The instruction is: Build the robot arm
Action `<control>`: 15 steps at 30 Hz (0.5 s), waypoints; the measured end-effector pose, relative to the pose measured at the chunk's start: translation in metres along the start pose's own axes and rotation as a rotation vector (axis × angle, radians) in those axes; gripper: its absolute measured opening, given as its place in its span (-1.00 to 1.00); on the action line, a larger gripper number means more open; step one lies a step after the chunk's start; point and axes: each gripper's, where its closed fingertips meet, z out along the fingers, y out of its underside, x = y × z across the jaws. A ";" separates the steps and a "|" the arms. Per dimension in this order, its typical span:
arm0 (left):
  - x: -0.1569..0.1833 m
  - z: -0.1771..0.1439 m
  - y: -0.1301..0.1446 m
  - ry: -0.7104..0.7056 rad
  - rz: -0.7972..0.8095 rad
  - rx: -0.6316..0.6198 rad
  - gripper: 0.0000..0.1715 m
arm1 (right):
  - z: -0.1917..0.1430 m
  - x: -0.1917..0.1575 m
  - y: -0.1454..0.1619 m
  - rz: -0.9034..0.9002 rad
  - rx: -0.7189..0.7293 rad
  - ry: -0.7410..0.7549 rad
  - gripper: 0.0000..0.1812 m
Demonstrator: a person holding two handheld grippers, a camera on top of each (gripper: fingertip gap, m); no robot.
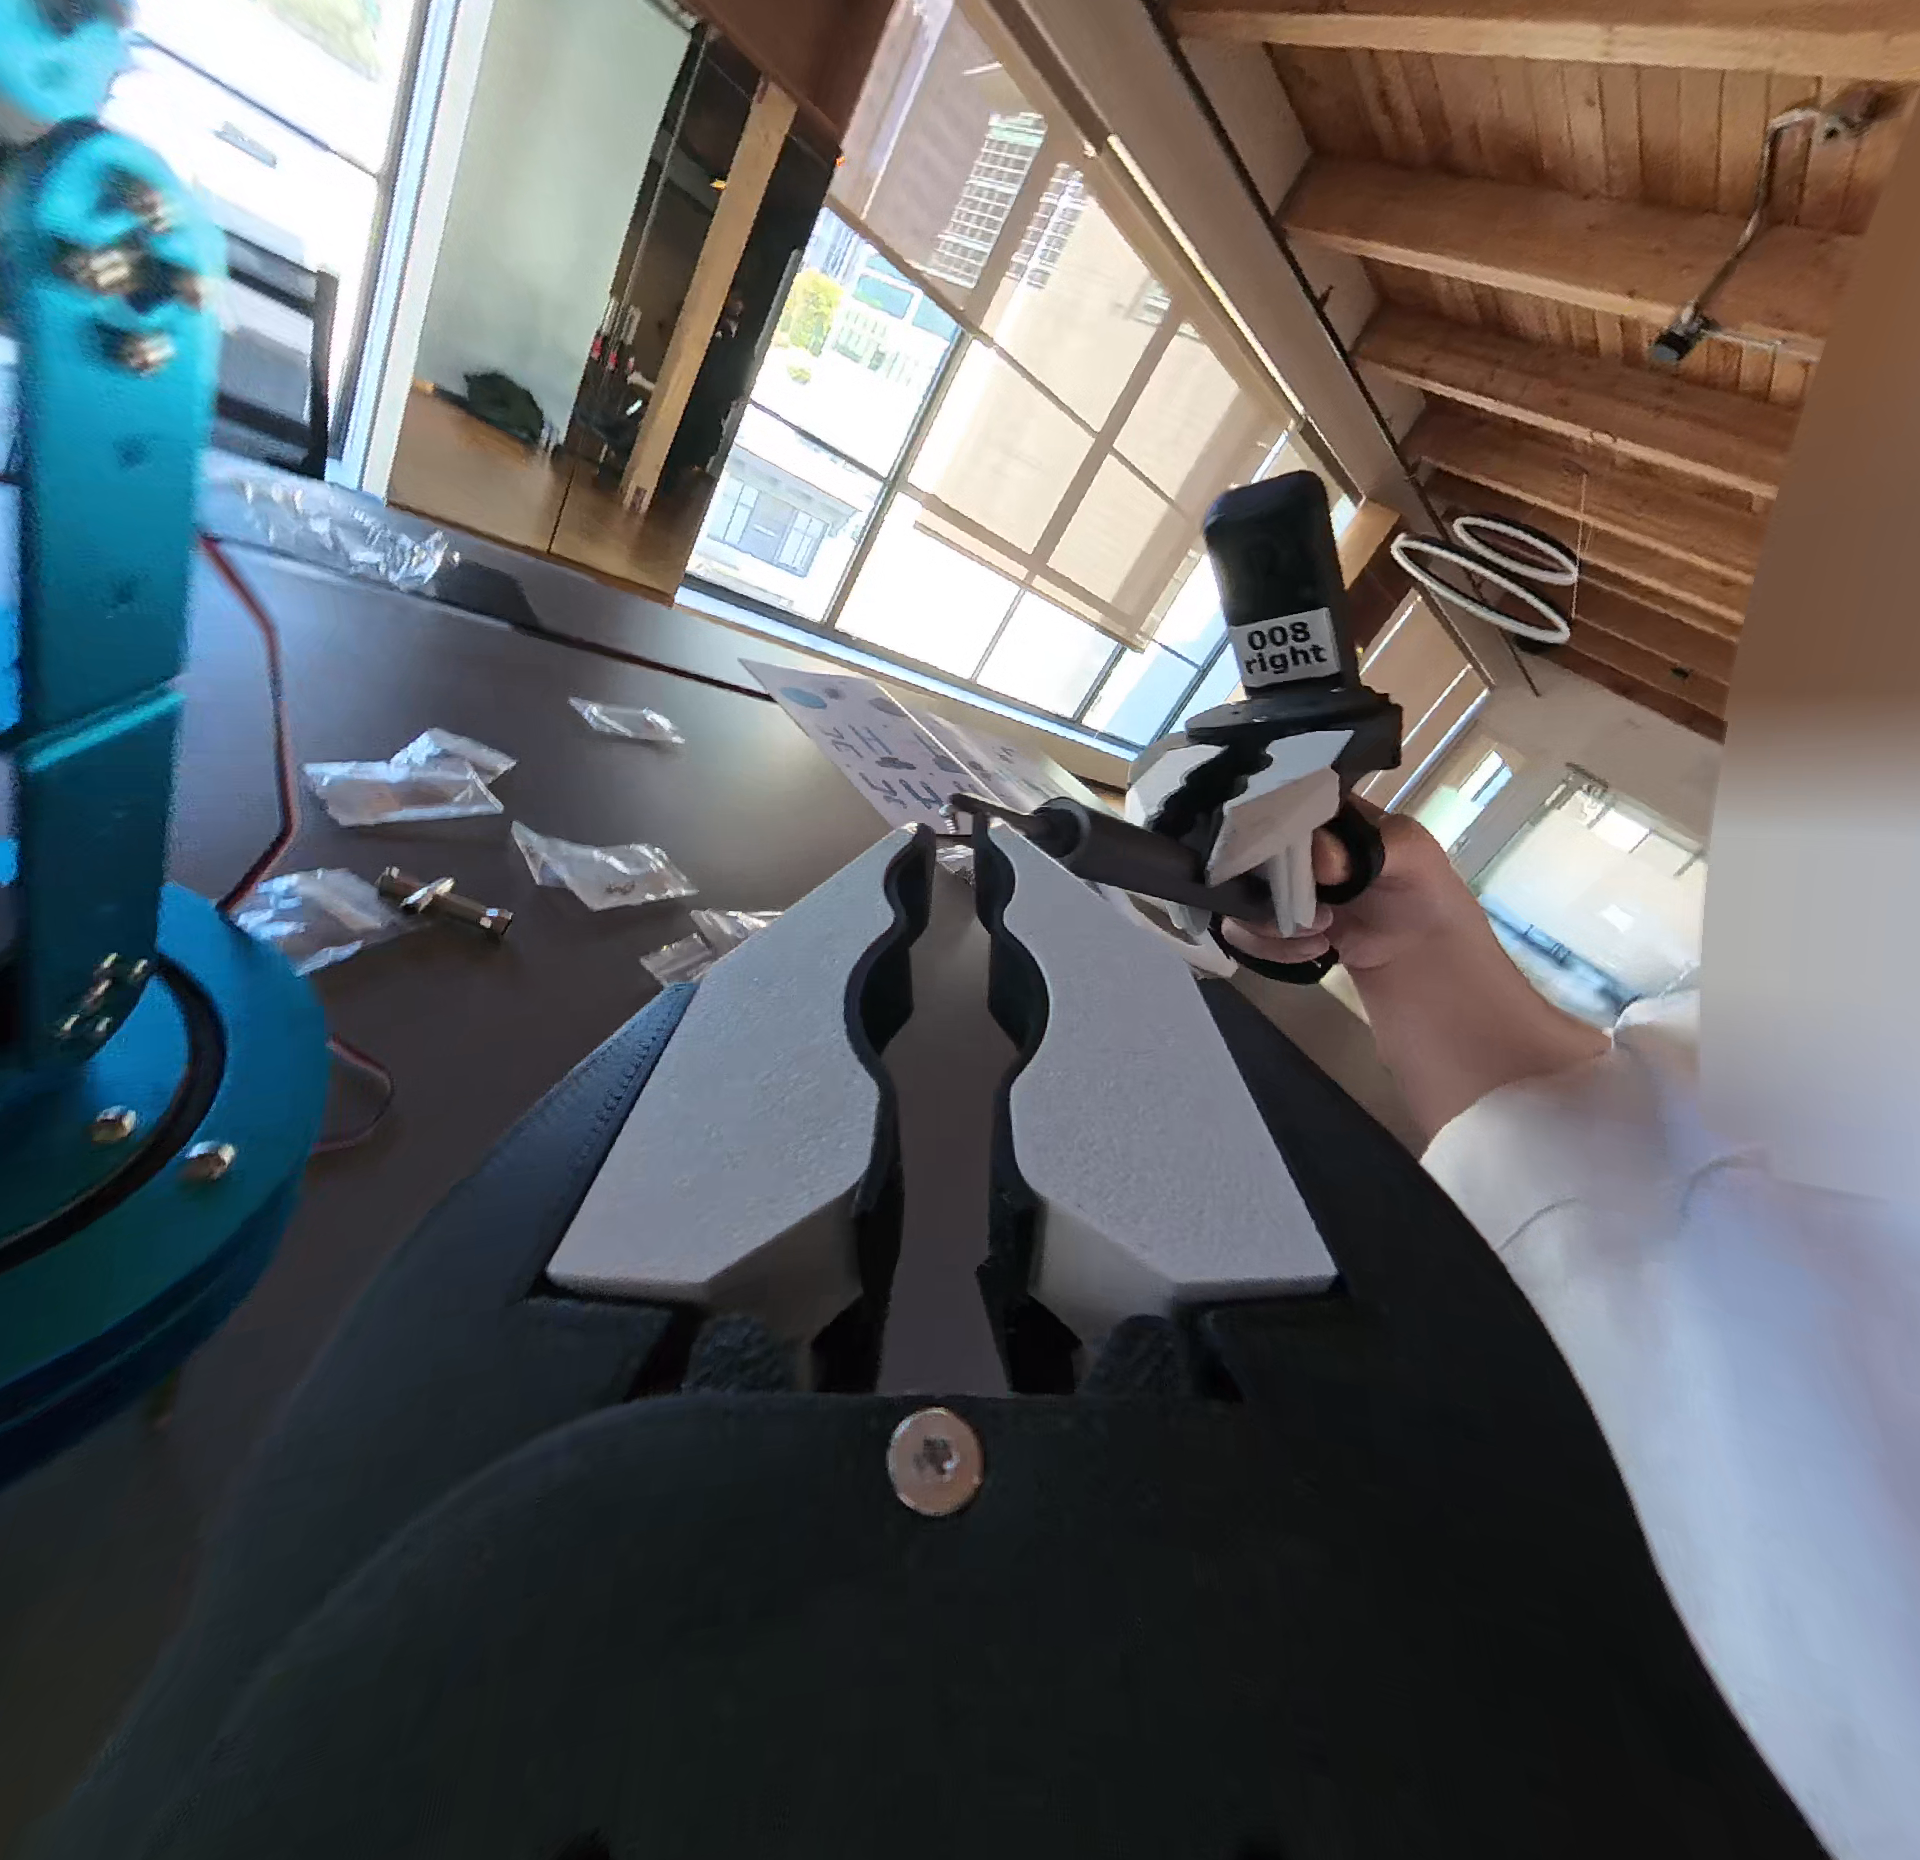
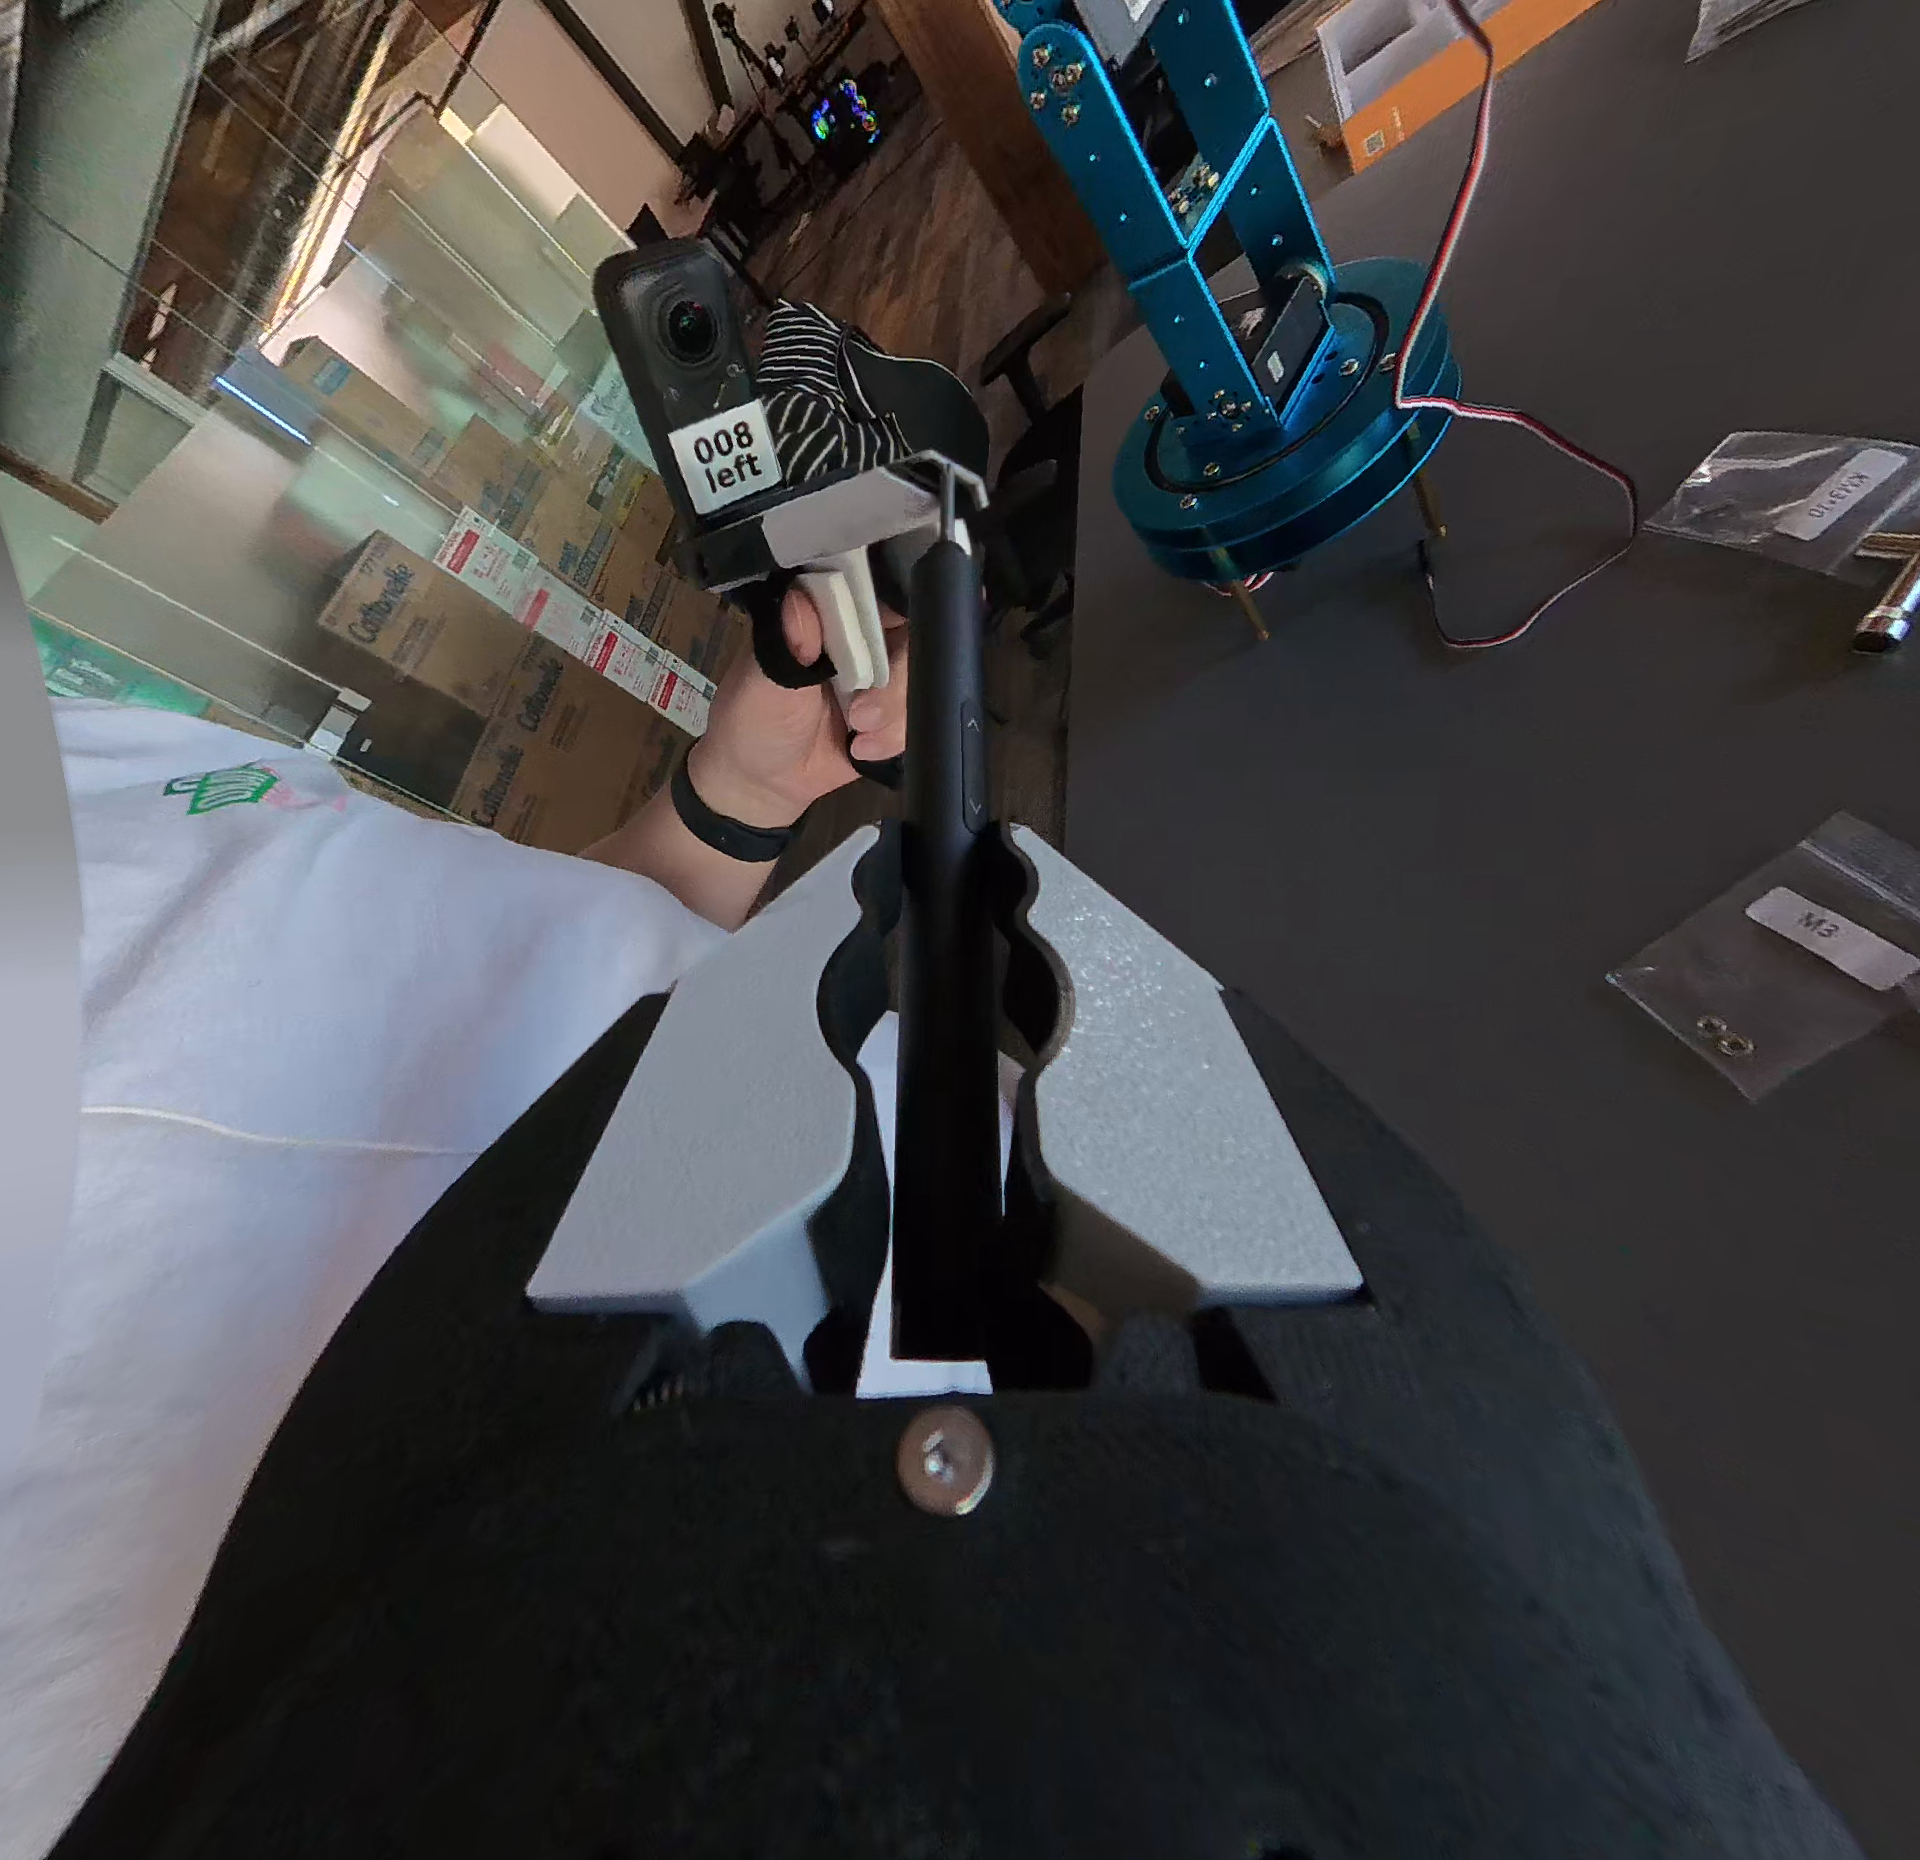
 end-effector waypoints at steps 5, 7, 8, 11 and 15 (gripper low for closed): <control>0.000 0.010 0.003 -0.030 0.130 -0.053 -1.00 | -0.010 0.005 0.002 -0.005 -0.005 -0.012 -0.82; 0.003 0.012 0.006 -0.019 0.198 -0.104 -1.00 | -0.015 0.006 0.003 -0.021 -0.018 -0.023 -0.82; 0.005 0.012 0.008 -0.008 0.237 -0.138 -1.00 | -0.018 0.006 0.002 -0.043 -0.027 -0.026 -0.82; 0.007 0.011 0.018 0.024 0.363 -0.285 -1.00 | -0.026 0.004 0.001 -0.193 -0.088 -0.011 -0.82; 0.020 0.005 0.031 0.154 0.417 -0.498 -1.00 | -0.030 0.004 -0.006 -0.568 -0.162 0.101 -0.82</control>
